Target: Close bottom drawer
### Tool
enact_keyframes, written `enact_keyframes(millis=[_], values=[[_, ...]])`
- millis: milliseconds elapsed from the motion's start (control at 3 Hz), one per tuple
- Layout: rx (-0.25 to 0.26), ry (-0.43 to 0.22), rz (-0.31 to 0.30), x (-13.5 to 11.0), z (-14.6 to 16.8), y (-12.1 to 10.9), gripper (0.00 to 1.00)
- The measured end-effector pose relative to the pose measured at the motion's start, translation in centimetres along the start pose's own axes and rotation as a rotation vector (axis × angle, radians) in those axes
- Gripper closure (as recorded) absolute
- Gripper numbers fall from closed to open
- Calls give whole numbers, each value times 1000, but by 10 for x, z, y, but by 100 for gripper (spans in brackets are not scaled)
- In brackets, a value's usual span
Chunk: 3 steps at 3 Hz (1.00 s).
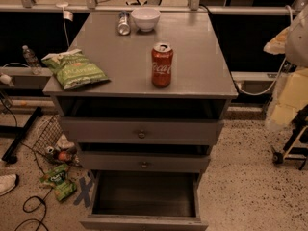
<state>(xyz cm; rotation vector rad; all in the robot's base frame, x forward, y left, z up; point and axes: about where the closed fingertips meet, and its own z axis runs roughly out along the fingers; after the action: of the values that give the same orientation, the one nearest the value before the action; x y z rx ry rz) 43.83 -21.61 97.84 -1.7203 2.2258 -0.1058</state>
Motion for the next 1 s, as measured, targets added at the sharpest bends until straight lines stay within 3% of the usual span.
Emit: enact_keyframes(millis=[667,1000], values=[[13,11,30,2,7,-1,0],[-2,3,107,17,35,3,0]])
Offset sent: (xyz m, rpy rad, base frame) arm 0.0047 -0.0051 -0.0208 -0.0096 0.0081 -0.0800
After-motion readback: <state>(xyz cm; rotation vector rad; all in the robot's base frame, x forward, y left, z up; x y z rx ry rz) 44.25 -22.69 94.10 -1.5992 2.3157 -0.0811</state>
